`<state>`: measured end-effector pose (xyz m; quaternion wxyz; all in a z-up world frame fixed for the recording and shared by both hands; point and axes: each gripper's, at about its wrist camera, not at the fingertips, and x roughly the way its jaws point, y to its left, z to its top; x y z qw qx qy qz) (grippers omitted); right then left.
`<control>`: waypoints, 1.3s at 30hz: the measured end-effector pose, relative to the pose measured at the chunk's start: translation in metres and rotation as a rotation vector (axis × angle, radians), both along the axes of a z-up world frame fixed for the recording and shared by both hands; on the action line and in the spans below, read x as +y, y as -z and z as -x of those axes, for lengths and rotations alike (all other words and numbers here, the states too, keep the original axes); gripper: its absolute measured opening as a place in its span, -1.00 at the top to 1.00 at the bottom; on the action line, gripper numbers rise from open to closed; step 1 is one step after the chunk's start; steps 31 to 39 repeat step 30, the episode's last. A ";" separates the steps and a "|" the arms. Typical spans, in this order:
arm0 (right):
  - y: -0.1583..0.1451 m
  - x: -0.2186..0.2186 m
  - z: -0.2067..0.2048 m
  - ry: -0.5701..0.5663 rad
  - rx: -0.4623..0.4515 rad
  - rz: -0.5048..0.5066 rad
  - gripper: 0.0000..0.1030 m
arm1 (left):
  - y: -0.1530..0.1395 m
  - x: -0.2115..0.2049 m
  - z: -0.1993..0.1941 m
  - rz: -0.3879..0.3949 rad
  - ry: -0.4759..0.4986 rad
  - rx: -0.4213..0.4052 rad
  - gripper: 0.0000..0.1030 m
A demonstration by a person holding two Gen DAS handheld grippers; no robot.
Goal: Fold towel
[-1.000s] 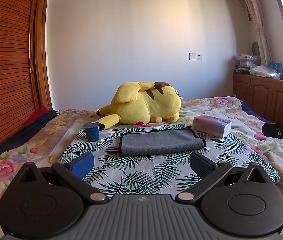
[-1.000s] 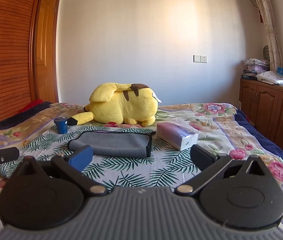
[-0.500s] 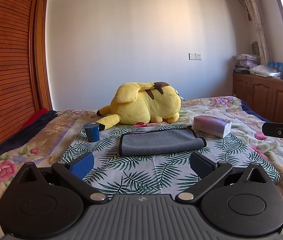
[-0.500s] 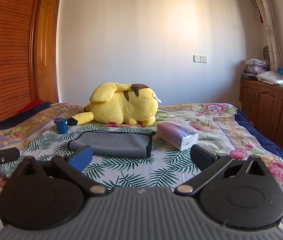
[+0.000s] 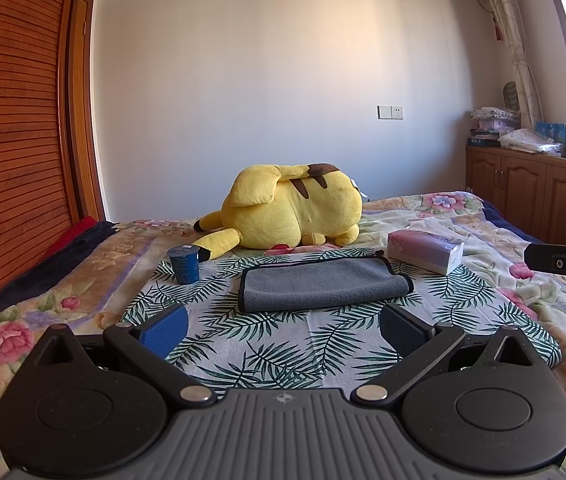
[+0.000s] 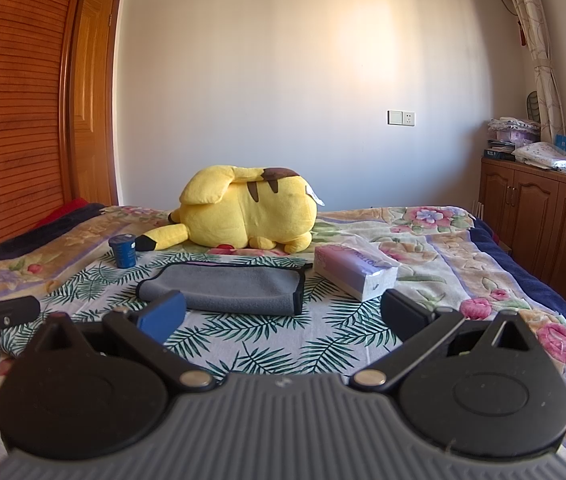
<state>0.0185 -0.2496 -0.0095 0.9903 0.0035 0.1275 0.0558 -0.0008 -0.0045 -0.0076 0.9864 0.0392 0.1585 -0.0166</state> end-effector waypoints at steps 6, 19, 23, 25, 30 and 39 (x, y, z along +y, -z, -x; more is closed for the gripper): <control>0.000 0.000 0.000 0.000 0.000 0.000 -1.00 | 0.000 0.000 0.000 -0.002 0.000 0.000 -0.69; 0.000 0.000 0.000 0.000 0.000 0.001 -1.00 | 0.001 0.003 -0.001 -0.004 0.000 0.005 -0.69; 0.000 0.000 0.000 0.000 0.000 0.000 -1.00 | 0.001 0.003 -0.001 -0.005 0.001 0.005 -0.69; 0.000 0.000 0.000 0.000 0.000 0.000 -1.00 | 0.001 0.006 -0.001 -0.007 0.002 0.006 -0.69; 0.000 0.001 0.000 0.000 0.000 0.001 -1.00 | 0.002 0.005 -0.001 -0.007 0.001 0.006 -0.69; 0.000 0.001 0.000 0.000 0.000 0.001 -1.00 | 0.002 0.005 -0.001 -0.007 0.001 0.006 -0.69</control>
